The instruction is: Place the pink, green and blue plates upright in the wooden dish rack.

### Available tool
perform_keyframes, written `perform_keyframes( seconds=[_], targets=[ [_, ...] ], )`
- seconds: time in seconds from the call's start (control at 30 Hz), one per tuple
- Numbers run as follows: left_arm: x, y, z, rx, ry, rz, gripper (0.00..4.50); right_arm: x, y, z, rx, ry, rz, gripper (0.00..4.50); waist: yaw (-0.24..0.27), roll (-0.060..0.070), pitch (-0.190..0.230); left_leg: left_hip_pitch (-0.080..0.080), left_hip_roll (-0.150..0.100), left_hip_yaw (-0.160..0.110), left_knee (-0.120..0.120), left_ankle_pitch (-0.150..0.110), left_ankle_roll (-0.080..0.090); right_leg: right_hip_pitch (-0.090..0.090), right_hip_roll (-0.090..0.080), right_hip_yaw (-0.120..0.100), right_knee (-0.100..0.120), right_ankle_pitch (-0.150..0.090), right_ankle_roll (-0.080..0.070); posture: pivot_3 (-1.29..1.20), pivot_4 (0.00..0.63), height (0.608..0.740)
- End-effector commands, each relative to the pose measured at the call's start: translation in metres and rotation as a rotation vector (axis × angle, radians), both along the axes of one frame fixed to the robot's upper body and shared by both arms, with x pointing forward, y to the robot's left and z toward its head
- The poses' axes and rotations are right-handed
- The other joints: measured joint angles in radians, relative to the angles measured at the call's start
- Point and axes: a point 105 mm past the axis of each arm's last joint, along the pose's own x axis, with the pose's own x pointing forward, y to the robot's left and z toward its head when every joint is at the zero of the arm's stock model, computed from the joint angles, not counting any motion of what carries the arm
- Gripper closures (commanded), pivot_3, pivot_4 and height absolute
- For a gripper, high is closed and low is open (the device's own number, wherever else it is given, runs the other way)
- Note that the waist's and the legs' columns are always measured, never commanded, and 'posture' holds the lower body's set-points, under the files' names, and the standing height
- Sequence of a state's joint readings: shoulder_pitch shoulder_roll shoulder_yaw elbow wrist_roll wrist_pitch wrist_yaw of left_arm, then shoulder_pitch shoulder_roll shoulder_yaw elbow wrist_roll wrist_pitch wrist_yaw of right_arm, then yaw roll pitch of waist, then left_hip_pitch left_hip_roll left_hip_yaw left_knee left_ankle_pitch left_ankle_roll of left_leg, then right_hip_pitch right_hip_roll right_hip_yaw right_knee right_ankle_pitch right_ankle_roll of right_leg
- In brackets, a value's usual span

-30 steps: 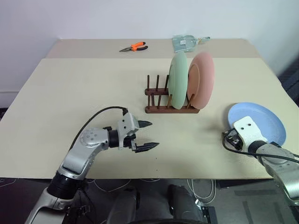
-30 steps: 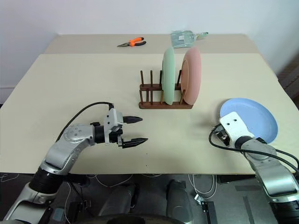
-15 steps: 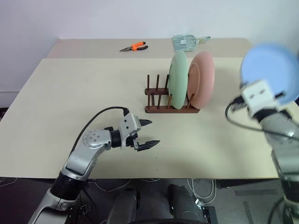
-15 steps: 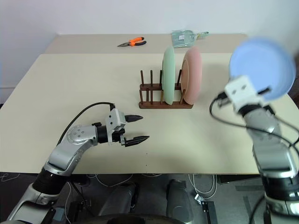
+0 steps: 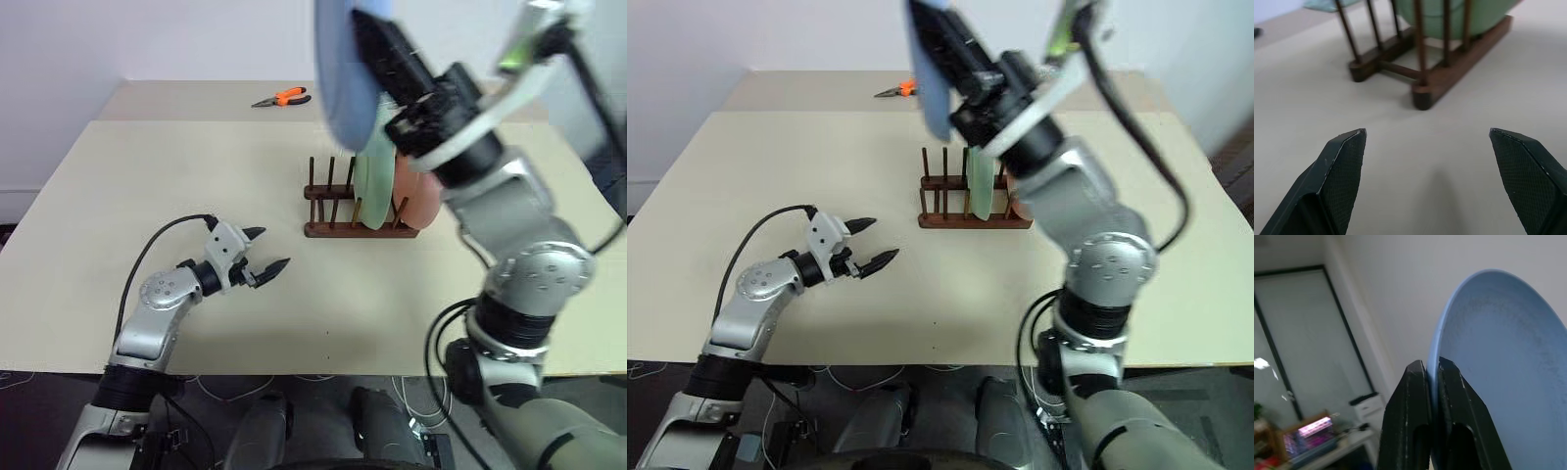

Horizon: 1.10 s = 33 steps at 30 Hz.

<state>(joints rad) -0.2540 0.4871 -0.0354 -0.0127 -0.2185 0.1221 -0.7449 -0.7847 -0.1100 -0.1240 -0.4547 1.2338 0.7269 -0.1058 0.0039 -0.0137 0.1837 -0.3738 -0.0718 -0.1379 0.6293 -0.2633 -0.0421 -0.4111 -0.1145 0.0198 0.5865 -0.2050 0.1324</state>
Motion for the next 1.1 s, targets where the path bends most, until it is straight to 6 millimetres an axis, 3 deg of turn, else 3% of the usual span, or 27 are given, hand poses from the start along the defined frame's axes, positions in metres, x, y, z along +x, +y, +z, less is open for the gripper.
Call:
perform_keyframes(
  seconds=[0.03,0.13,0.33,0.57,0.6,0.67,0.77,0.87,1.0,1.1],
  targets=[
    [-0.001,0.007,0.021,-0.008,-0.068,0.018,0.35,0.014,0.009,-0.014,-0.013,0.095,-0.046,4.44,0.0,0.0,0.0,0.0,0.0,0.001,0.0,0.0,0.0,0.0,0.0,0.0,0.0,0.0,0.0,0.0,0.15,0.74],
    [-0.008,0.009,0.025,0.008,-0.068,0.012,0.35,0.026,0.016,-0.032,-0.061,0.161,-0.08,4.44,-0.005,0.0,0.0,0.0,0.0,0.002,0.0,0.0,0.0,-0.001,0.0,0.0,0.002,0.0,0.0,0.0,0.15,0.74],
    [-0.014,0.013,0.027,0.013,-0.047,0.019,0.35,0.034,0.019,-0.039,-0.051,0.211,-0.097,4.44,-0.023,0.0,0.0,0.0,0.0,0.002,-0.001,0.0,-0.001,-0.004,0.001,0.0,0.008,0.0,0.0,0.0,0.15,0.74],
    [-0.012,0.006,0.03,0.015,-0.044,0.01,0.35,0.058,0.016,-0.056,-0.034,0.327,-0.136,4.44,-0.023,0.0,0.0,0.001,0.001,0.002,-0.001,0.0,-0.001,-0.004,0.002,0.001,0.008,0.0,0.0,0.0,0.15,0.74],
    [-0.012,0.005,0.031,0.015,-0.043,0.007,0.35,0.061,0.016,-0.057,-0.035,0.332,-0.136,3.78,-0.023,0.0,0.0,0.0,0.001,0.002,-0.001,0.0,-0.001,-0.004,0.002,0.001,0.008,0.0,0.0,0.0,0.15,0.74],
    [-0.012,0.002,0.033,0.016,-0.042,0.002,0.35,0.067,0.016,-0.055,-0.046,0.325,-0.157,3.11,-0.024,0.0,0.0,0.0,0.001,0.002,0.0,0.0,-0.001,-0.004,0.002,0.001,0.008,0.0,0.0,0.0,0.15,0.74],
    [-0.012,0.001,0.033,0.018,-0.039,-0.002,0.35,0.067,0.013,-0.038,-0.086,0.201,-0.205,1.65,-0.024,0.0,0.0,0.0,0.001,0.002,-0.001,0.0,-0.001,-0.005,0.002,0.001,0.009,0.0,0.0,0.0,0.15,0.74],
    [-0.014,0.0,0.031,0.019,-0.033,-0.002,0.35,0.046,0.008,-0.013,-0.223,-0.087,-0.251,1.65,-0.022,0.0,0.0,0.0,0.001,0.002,-0.001,0.0,-0.001,-0.005,0.002,0.001,0.008,0.0,0.0,0.0,0.15,0.74],
    [-0.016,0.004,0.024,0.023,-0.025,0.014,0.35,0.02,-0.035,0.007,-0.339,-0.345,-0.354,1.65,-0.018,-0.001,0.0,-0.001,0.0,0.002,-0.001,0.0,-0.001,-0.004,0.001,0.001,0.007,-0.001,0.001,0.0,0.15,0.74],
    [-0.011,0.014,0.02,0.035,-0.032,0.06,0.35,0.018,-0.093,-0.002,-0.406,-0.324,-0.468,1.65,-0.012,-0.004,-0.002,0.0,0.0,0.001,0.0,0.0,-0.001,-0.002,0.001,0.0,0.006,-0.001,0.001,0.0,0.15,0.74]
  ],
)
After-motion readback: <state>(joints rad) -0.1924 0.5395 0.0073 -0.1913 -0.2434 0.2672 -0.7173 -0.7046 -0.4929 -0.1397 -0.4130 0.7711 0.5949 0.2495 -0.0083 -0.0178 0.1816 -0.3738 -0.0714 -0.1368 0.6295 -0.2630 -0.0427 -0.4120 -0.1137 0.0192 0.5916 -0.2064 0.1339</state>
